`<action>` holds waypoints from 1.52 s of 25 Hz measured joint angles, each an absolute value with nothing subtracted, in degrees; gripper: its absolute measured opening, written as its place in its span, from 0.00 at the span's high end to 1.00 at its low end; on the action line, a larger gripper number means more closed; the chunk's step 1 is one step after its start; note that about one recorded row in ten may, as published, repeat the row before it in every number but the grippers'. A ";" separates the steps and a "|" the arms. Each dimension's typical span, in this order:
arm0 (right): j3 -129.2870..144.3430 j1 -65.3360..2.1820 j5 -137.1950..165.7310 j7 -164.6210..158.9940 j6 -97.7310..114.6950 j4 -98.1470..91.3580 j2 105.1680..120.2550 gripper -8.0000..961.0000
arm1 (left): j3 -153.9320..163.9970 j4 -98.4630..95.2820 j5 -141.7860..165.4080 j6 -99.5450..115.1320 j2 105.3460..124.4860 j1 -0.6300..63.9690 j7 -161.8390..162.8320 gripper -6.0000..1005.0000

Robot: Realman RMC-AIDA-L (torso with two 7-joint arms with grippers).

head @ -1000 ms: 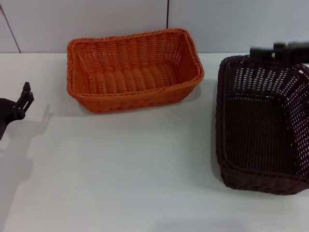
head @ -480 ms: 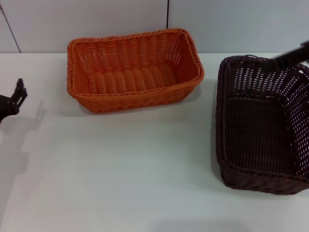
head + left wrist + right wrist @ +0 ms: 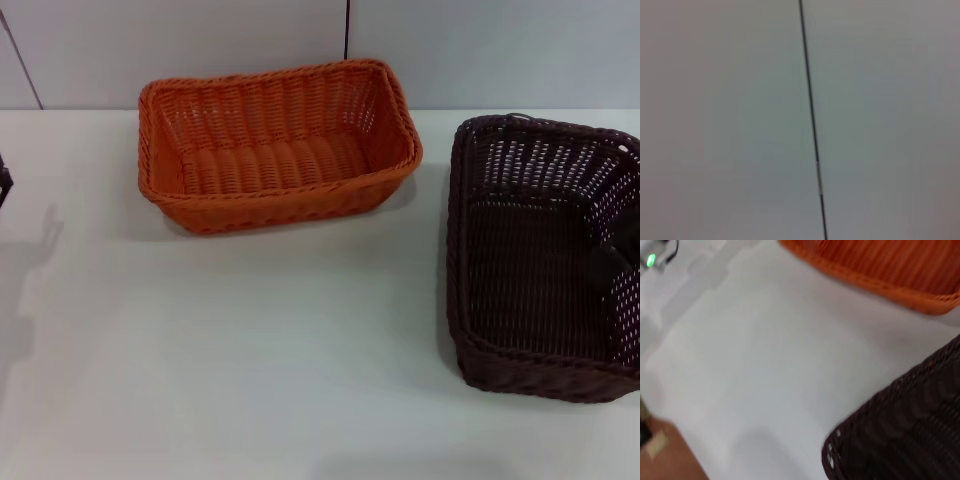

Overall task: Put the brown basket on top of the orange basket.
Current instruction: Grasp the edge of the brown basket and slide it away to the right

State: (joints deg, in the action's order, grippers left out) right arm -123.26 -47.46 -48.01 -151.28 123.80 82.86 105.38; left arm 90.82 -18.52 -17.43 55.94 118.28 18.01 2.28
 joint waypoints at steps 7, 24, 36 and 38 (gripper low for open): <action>-120.97 -49.00 -42.70 -142.35 124.75 77.69 103.98 0.15 | 89.74 -18.28 -17.51 57.32 118.62 17.79 2.96 0.19; -110.80 -51.32 -34.13 -135.06 121.44 71.20 108.35 0.15 | 90.20 -18.05 -17.71 58.86 118.90 17.20 3.68 0.19; -105.85 -54.69 -32.03 -132.15 116.29 65.96 111.29 0.15 | 90.86 -18.40 -17.76 59.75 118.91 16.78 5.28 0.19; -104.78 -55.30 -32.01 -131.75 114.74 63.85 111.85 0.15 | 90.88 -18.43 -17.76 59.79 118.91 16.80 5.28 0.19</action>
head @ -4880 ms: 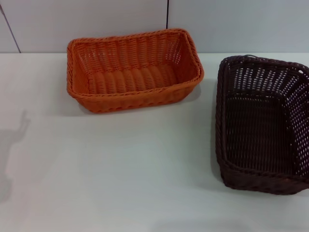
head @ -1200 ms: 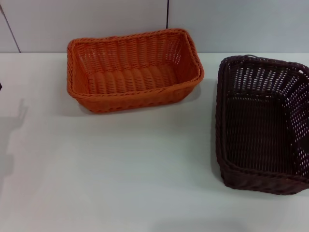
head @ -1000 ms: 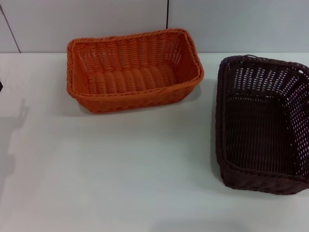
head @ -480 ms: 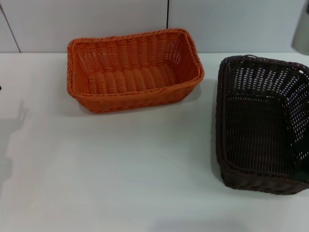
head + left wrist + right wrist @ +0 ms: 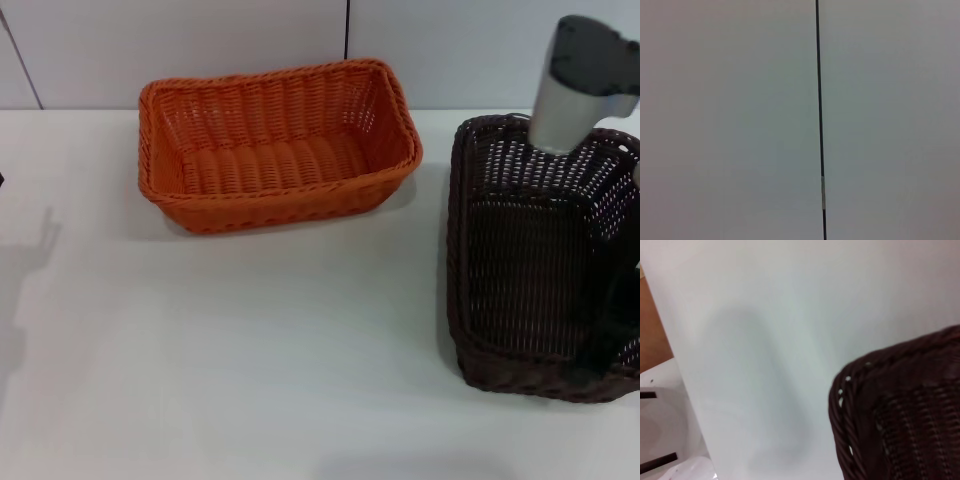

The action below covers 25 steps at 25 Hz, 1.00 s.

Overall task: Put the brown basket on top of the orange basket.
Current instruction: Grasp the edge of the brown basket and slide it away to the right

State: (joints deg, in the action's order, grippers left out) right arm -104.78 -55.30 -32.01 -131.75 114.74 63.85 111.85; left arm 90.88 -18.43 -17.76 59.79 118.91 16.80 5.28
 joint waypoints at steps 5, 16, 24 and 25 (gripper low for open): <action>-103.25 -55.88 -32.00 -131.35 112.57 60.76 113.03 0.15 | 90.88 -18.46 -17.75 60.27 118.90 16.81 5.28 0.19; -101.50 -56.11 -31.93 -130.84 109.16 55.67 114.57 0.15 | 90.88 -18.46 -17.75 60.39 118.74 16.78 5.27 0.19; -100.93 -55.94 -31.26 -130.24 105.73 53.47 115.02 0.15 | 90.87 -18.42 -17.75 60.39 118.74 16.78 5.27 0.19; -100.91 -55.89 -31.25 -130.16 105.39 53.32 115.21 0.15 | 90.88 -18.44 -17.75 60.39 118.74 16.79 5.27 0.19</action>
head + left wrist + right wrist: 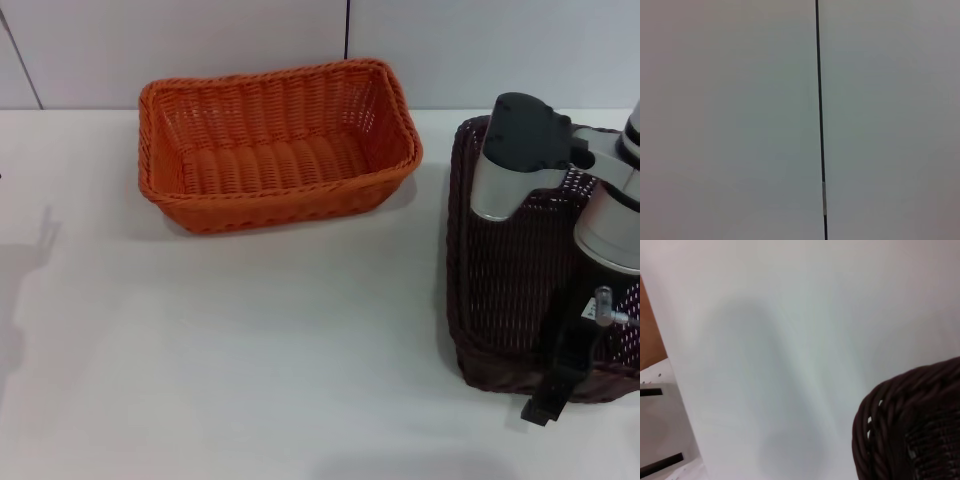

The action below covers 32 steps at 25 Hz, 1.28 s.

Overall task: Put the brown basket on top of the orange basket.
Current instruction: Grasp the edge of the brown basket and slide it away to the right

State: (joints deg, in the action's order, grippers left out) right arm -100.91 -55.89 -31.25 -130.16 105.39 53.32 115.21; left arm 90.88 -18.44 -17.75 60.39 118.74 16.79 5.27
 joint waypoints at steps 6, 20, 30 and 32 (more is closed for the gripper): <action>-100.05 -55.63 -29.61 -129.65 104.93 53.16 116.17 0.15 | 90.85 -18.46 -17.75 60.43 118.65 16.79 5.27 0.19; -98.17 -54.04 -26.42 -128.32 105.52 58.30 117.33 0.62 | 90.43 -18.09 -17.75 60.56 118.56 16.70 5.27 0.19; -98.69 -53.11 -23.80 -129.37 109.60 66.96 117.45 0.78 | 90.50 -18.01 -17.76 60.56 118.54 16.70 5.28 0.19; -98.70 -53.05 -23.08 -129.68 110.68 69.33 117.45 0.79 | 90.45 -18.02 -17.75 60.56 118.52 16.73 5.30 0.19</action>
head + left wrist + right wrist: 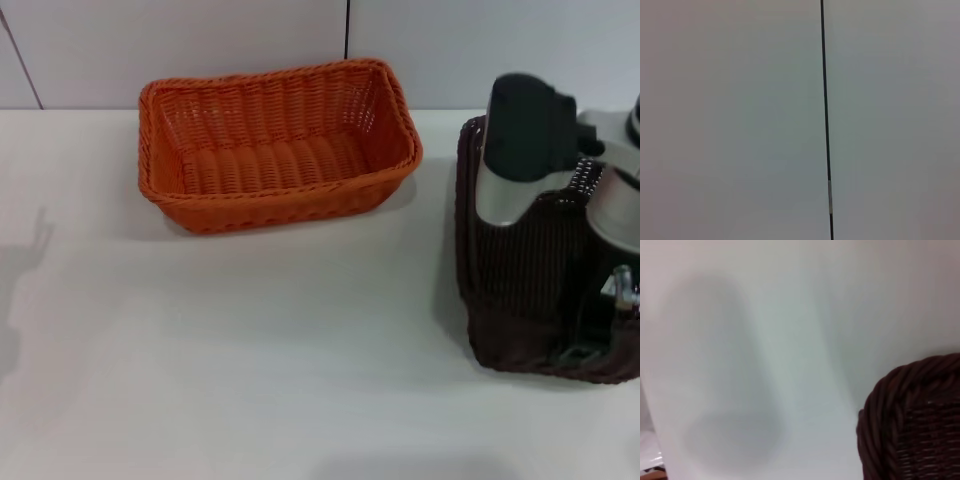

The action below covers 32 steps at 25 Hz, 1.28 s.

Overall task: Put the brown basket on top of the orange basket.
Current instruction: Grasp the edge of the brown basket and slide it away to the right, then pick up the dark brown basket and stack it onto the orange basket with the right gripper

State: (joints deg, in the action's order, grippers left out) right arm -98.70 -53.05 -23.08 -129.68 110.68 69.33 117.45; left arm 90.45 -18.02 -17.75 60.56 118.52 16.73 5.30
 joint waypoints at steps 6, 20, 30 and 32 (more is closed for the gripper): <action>-98.85 -53.03 -21.59 -130.92 113.73 75.77 117.47 0.82 | 90.37 -17.98 -17.75 60.56 118.48 16.87 5.33 0.19; -98.78 -53.43 -18.68 -133.79 119.53 85.38 117.57 0.86 | 90.22 -17.93 -17.75 60.55 118.25 17.01 5.35 0.19; -98.42 -54.49 -16.45 -134.90 122.35 91.76 117.87 0.86 | 89.56 -17.93 -17.76 60.33 118.19 17.27 5.02 0.19; -98.29 -54.94 -15.72 -134.88 122.62 92.90 117.92 0.86 | 89.56 -17.93 -17.75 60.23 118.17 17.31 4.92 0.19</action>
State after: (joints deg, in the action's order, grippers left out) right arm -98.29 -54.94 -15.72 -134.88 122.62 92.90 117.92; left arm 89.56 -17.93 -17.75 60.23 118.17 17.31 4.92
